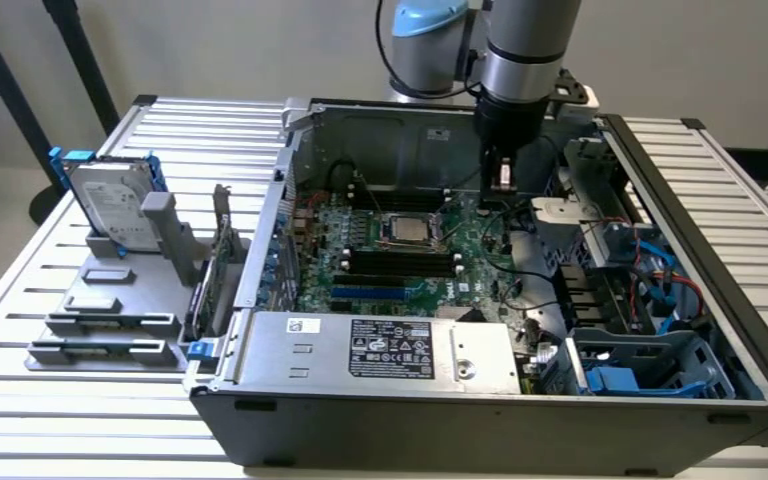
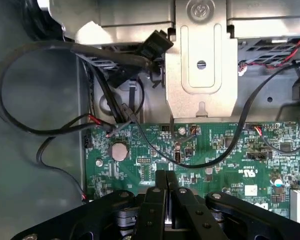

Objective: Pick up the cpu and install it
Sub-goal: 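Close the cpu cover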

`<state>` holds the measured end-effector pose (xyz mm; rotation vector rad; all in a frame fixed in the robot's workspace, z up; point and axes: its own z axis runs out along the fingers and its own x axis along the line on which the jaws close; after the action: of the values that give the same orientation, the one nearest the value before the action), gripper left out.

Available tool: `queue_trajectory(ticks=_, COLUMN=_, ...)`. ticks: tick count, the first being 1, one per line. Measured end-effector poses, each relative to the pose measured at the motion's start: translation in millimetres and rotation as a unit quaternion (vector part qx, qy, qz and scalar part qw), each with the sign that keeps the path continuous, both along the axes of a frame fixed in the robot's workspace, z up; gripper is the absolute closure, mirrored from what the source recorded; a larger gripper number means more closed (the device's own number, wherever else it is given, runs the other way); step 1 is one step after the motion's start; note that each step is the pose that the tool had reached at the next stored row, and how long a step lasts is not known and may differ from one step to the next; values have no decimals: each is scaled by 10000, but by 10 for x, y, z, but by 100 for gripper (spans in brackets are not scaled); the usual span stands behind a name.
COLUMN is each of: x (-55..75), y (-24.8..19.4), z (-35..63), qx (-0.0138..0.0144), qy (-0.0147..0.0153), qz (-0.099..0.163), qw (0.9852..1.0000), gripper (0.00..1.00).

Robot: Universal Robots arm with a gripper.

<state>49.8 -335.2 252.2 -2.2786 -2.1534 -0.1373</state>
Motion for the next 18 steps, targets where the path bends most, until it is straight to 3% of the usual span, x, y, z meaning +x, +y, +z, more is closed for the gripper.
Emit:
queue_trajectory(ticks=3, x=-103, y=3, z=-46, qx=0, qy=1, qz=12, qw=10000, gripper=86)
queue_trajectory(ticks=4, x=-128, y=3, z=-46, qx=4, qy=38, qz=11, qw=10000, gripper=86)
queue_trajectory(ticks=7, x=-159, y=3, z=-47, qx=59, qy=294, qz=11, qw=9996, gripper=86)
queue_trajectory(ticks=11, x=-206, y=4, z=-48, qx=141, qy=638, qz=12, qw=9979, gripper=86)
queue_trajectory(ticks=15, x=-268, y=3, z=-47, qx=177, qy=980, qz=8, qw=9950, gripper=86)
queue_trajectory(ticks=16, x=-284, y=3, z=-47, qx=181, qy=1038, qz=8, qw=9944, gripper=86)
queue_trajectory(ticks=17, x=-307, y=3, z=-48, qx=182, qy=1071, qz=9, qw=9941, gripper=86)
queue_trajectory(ticks=18, x=-337, y=4, z=-52, qx=186, qy=1082, qz=11, qw=9940, gripper=86)
